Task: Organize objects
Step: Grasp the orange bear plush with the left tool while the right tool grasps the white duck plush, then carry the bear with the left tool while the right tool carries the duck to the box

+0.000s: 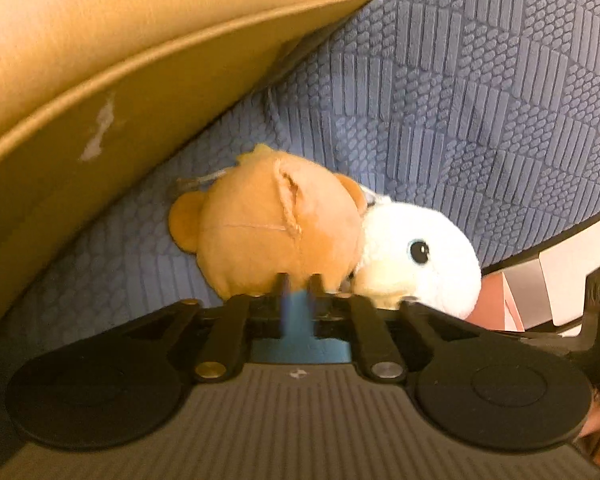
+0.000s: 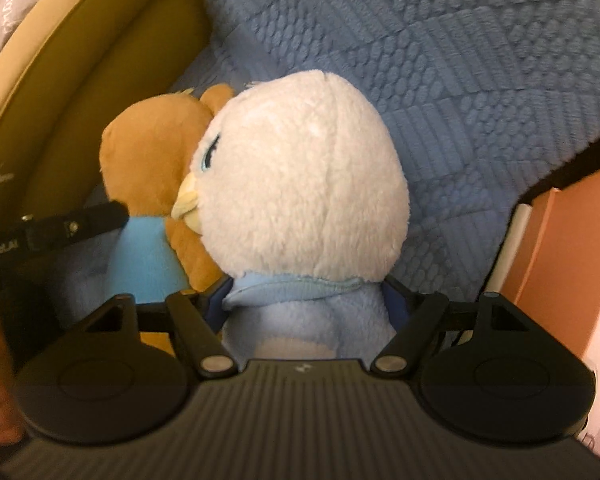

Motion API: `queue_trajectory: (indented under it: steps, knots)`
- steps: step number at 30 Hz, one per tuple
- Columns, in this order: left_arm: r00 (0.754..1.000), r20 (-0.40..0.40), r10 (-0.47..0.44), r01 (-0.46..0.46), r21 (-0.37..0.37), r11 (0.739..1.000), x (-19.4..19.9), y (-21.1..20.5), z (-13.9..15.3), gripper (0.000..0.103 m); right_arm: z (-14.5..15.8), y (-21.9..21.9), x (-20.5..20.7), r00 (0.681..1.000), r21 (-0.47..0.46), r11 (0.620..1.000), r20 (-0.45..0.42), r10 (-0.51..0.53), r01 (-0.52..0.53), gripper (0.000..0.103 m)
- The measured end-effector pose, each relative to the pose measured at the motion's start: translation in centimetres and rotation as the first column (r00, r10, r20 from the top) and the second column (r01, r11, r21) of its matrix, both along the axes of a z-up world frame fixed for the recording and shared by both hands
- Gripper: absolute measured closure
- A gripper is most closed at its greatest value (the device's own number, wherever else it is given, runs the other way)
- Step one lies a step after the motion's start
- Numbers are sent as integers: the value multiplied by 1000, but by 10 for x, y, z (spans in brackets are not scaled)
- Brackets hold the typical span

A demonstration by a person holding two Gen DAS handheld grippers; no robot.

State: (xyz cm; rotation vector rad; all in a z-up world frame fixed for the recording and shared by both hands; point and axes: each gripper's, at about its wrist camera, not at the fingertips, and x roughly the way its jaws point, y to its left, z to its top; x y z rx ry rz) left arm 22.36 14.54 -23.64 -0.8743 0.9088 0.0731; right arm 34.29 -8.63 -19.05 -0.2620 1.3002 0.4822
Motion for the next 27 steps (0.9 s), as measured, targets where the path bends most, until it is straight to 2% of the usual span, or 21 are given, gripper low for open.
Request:
queue_trajectory:
  steps: [1, 2, 6, 11, 15, 19, 22, 27]
  knots:
    - [1000, -12, -5, 5, -14, 1000, 2, -1, -2, 35, -3, -4, -6, 1000, 17, 1000, 8, -23, 23, 26]
    - [1000, -22, -6, 5, -25, 1000, 2, -2, -5, 29, -5, -8, -9, 999, 31, 999, 12, -41, 41, 26]
    - [999, -36, -21, 20, -38, 999, 6, -10, -13, 28, -11, -11, -19, 995, 40, 995, 49, -90, 88, 26]
    - [998, -58, -20, 17, -43, 999, 12, -14, -21, 27, -2, -17, -22, 986, 32, 990, 89, -140, 138, 26]
    - [996, -80, -41, 40, -4, 999, 24, -22, -25, 24, 0, -32, -33, 981, 25, 986, 103, -166, 164, 26]
    - [991, -117, -59, 63, 25, 998, 36, -30, -31, 20, -15, -39, -36, 979, 45, 982, 84, -188, 185, 26]
    - [990, -126, -59, 63, 33, 997, 43, -35, -37, 18, -20, -47, -42, 978, 62, 983, 104, -178, 172, 26]
    - [988, -138, -64, 77, 89, 993, 52, -46, -35, 19, -34, -50, -42, 971, 77, 976, 112, -212, 204, 26]
